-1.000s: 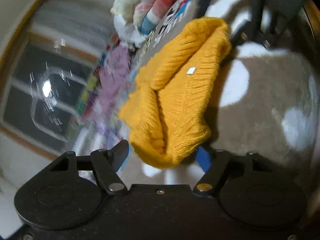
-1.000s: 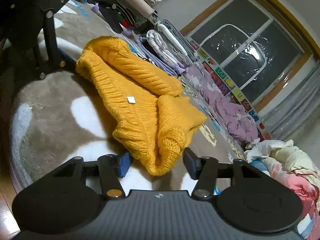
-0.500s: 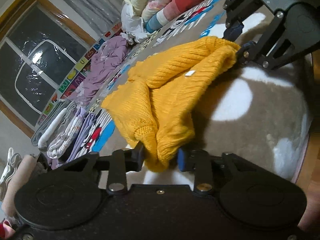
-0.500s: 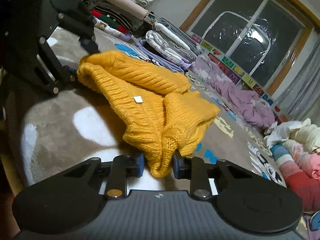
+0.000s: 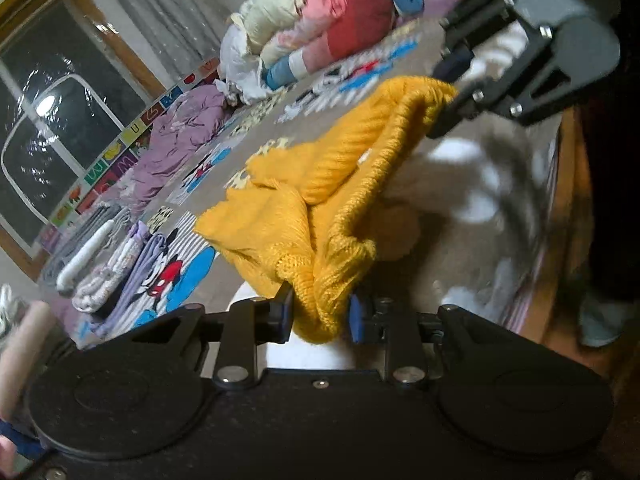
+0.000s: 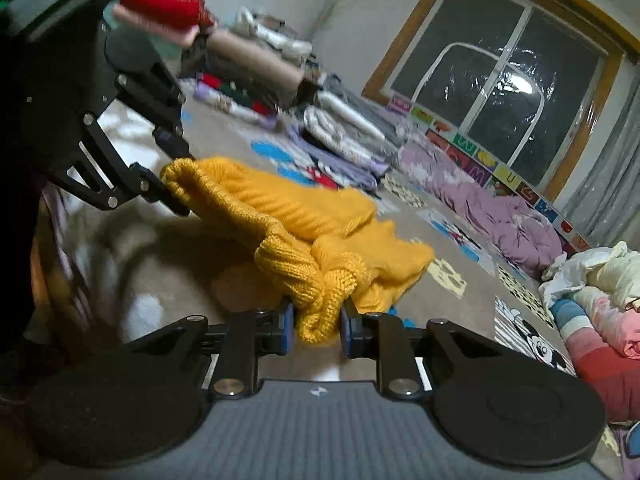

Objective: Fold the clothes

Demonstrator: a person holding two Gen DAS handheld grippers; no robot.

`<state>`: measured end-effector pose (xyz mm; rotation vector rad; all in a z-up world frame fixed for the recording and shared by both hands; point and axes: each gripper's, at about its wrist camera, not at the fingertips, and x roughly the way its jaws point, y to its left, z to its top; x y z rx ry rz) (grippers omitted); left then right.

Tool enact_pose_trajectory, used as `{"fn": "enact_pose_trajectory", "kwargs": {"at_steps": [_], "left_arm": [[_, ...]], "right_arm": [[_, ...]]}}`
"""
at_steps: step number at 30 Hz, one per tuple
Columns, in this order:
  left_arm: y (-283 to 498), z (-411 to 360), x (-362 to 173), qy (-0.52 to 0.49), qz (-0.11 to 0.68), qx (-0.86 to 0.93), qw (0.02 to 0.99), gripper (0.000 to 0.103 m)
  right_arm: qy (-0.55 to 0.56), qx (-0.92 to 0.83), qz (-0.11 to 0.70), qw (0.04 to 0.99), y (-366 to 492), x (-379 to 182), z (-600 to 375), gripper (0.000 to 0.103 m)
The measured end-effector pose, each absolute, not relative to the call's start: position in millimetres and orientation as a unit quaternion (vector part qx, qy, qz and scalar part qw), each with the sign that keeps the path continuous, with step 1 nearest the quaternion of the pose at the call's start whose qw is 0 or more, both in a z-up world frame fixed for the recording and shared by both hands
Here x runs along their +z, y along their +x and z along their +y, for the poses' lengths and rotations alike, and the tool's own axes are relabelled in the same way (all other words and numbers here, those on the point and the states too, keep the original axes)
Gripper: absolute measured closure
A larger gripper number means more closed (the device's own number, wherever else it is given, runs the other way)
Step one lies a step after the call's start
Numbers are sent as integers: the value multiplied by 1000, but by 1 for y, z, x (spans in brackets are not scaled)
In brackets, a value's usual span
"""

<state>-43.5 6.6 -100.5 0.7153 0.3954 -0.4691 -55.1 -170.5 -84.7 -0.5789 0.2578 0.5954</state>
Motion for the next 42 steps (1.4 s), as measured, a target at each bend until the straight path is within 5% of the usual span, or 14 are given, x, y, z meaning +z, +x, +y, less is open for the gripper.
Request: {"fn": "enact_pose_trajectory", "kwargs": {"at_steps": [18,30,42], "left_arm": [[40,47,-58,32,179,-252,950,76],[103,75,-67,-117,206,-294,926,77],[161,96,-73,-200,206,-305,908,77]], "right_arm": [[-24,299,114,947,12,-66,-218,78],[163,300,169,925,81,-87,-246,81],[231,310,175,906,149,-92,-246,83]]}}
